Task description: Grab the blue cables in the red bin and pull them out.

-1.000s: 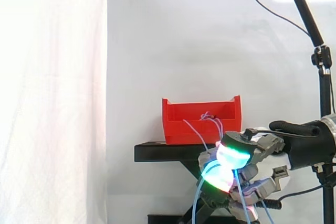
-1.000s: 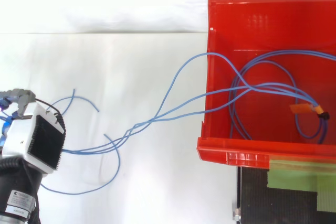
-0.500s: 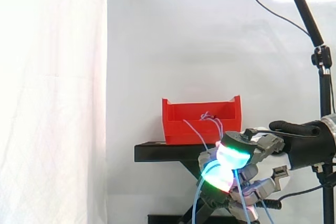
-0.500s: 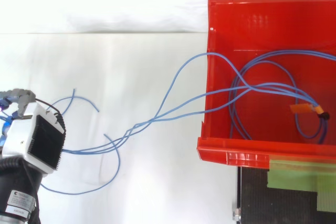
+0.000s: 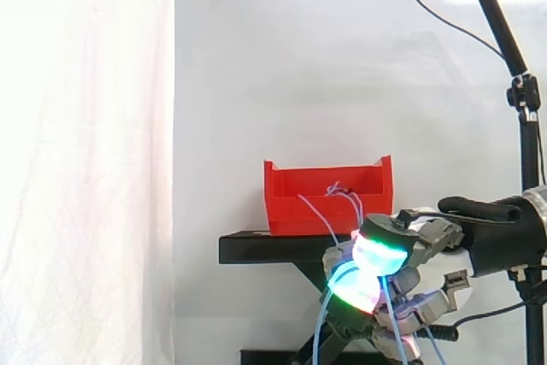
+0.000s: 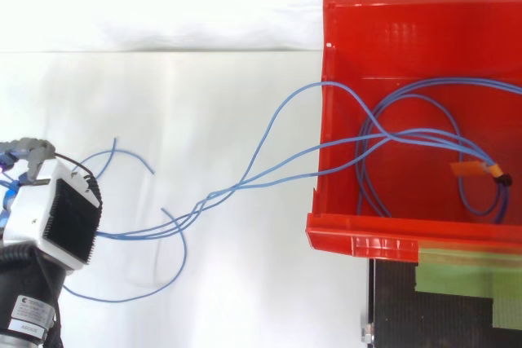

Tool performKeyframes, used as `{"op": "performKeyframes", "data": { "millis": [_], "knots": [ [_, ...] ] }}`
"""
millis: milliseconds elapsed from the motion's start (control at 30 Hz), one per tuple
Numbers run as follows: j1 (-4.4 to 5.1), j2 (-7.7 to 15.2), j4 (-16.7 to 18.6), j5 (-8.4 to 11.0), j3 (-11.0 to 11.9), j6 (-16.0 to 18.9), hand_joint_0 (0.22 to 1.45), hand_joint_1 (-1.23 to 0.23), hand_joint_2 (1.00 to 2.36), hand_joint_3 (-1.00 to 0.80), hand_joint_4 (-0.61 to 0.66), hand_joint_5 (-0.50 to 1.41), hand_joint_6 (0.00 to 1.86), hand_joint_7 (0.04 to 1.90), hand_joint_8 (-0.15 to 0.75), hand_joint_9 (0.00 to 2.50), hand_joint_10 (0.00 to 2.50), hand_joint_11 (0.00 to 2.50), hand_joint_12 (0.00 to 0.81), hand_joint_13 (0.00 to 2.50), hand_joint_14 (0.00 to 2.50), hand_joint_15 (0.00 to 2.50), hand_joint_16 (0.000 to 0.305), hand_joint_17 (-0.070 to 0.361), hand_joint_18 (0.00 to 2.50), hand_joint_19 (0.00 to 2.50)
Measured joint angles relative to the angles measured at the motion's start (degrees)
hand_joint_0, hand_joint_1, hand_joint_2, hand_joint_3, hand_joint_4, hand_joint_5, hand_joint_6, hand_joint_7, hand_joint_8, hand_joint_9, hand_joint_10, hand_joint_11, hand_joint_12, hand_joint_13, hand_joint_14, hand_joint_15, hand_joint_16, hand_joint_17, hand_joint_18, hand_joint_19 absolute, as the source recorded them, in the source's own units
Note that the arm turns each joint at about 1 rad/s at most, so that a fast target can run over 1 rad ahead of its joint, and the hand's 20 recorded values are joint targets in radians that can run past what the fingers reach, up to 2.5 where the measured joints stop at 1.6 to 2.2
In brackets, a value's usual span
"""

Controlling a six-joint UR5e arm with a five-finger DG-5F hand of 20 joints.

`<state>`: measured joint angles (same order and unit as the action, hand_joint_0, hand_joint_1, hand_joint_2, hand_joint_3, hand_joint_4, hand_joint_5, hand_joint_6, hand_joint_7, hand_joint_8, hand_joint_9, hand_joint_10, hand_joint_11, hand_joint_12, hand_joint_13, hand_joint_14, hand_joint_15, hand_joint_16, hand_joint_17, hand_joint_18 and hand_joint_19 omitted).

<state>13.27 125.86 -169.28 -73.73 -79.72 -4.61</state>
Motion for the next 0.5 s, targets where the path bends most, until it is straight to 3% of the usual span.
{"op": "performKeyframes", "data": {
  "millis": [500],
  "knots": [
    [-0.01,0.0,0.0,-0.01,0.0,0.0,0.96,-1.03,1.0,-0.25,-0.26,0.56,1.59,0.51,0.224,0.81,2.29,1.23,0.319,1.31,0.63,1.41,0.053,0.119,1.02,1.02]
  ]
}}
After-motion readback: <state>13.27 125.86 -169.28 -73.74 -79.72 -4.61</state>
